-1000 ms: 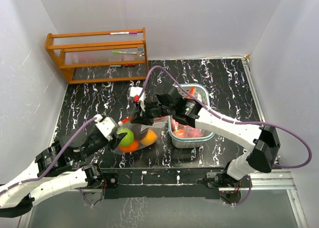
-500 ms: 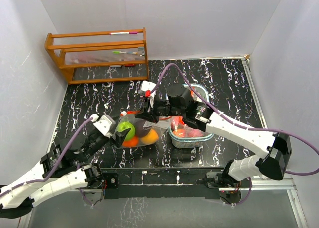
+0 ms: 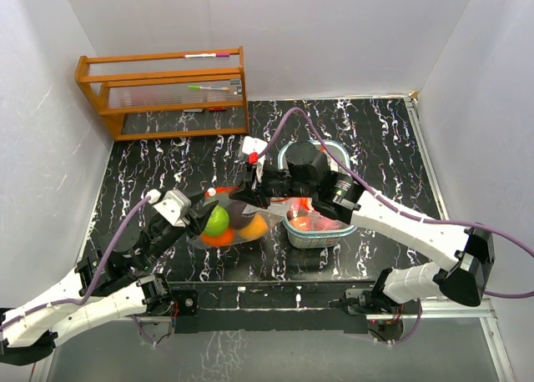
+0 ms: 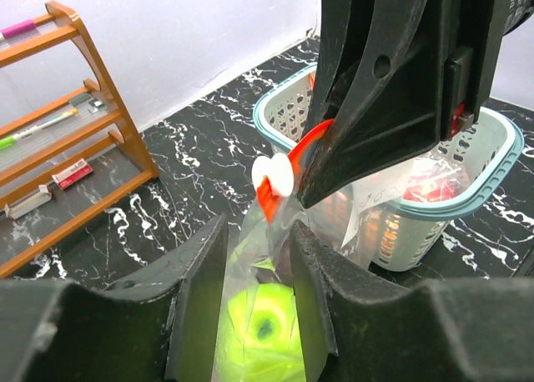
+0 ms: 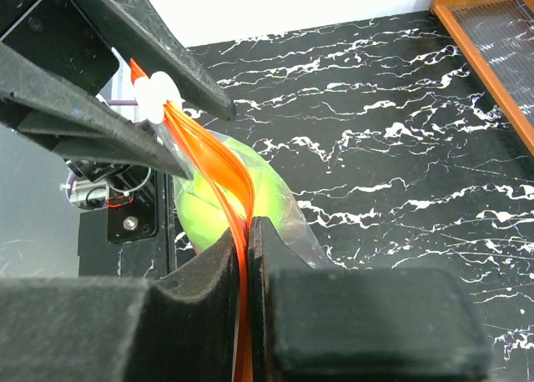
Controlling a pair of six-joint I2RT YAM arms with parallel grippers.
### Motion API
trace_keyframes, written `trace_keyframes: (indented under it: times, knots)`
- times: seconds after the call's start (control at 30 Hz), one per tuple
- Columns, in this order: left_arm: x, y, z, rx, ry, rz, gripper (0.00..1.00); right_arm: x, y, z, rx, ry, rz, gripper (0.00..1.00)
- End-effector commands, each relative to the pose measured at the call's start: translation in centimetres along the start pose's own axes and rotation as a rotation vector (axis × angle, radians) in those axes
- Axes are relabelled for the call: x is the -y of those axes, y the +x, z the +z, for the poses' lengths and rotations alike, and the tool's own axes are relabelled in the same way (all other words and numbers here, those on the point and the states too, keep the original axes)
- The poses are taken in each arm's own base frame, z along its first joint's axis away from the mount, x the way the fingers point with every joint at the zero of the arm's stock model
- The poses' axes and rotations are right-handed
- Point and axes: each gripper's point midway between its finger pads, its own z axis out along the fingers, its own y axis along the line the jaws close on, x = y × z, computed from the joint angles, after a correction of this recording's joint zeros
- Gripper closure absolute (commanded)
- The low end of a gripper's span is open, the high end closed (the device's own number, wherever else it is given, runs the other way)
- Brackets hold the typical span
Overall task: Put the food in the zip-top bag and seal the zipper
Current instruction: Zip the zipper food storage bag at the center of the board.
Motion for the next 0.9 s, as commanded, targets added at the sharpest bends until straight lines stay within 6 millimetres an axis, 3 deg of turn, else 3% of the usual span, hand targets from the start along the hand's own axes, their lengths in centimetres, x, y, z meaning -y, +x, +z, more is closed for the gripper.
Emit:
trace_keyframes:
  times: [0.0, 0.2, 0.33, 0.6, 0.77, 0.83, 0.87]
  knots:
    - [-0.2, -1.0, 0.5, 0.054, -0.022, -0.01, 0.67, -0.3, -3.0, -0.9, 0.098, 0.006, -0.039, 0.92]
    - [0.3, -1.7, 0.8, 0.093, -0.005, -0.04, 0.52, -0.3, -2.7, -0.7, 0.087, 0.0, -0.033, 0.92]
    - [0.6, -1.6, 1.1, 0.092, 0.009, -0.031, 0.53, -0.4, -2.7, -0.6, 0.085, -0.004, -0.032, 0.92]
    - [1.1, -1.1, 1.7, 0.074, 0.027, -0.014, 1.0, -0.4, -2.4, -1.0, 0.081, 0.002, -0.033, 0.92]
    - [1.4, -1.3, 1.5, 0.064, 0.055, 0.009, 1.0, -0.3, -1.9, -1.1, 0.061, 0.01, -0.025, 0.92]
    - [1.3, -1.5, 1.3, 0.064, 0.057, 0.019, 1.0, -0.2, -1.4, -1.2, 0.041, 0.018, -0.019, 0.82]
    - [1.2, -1.6, 1.1, 0.064, 0.057, 0.027, 1.0, -0.2, -1.1, -1.4, 0.029, 0.023, -0.017, 0.54]
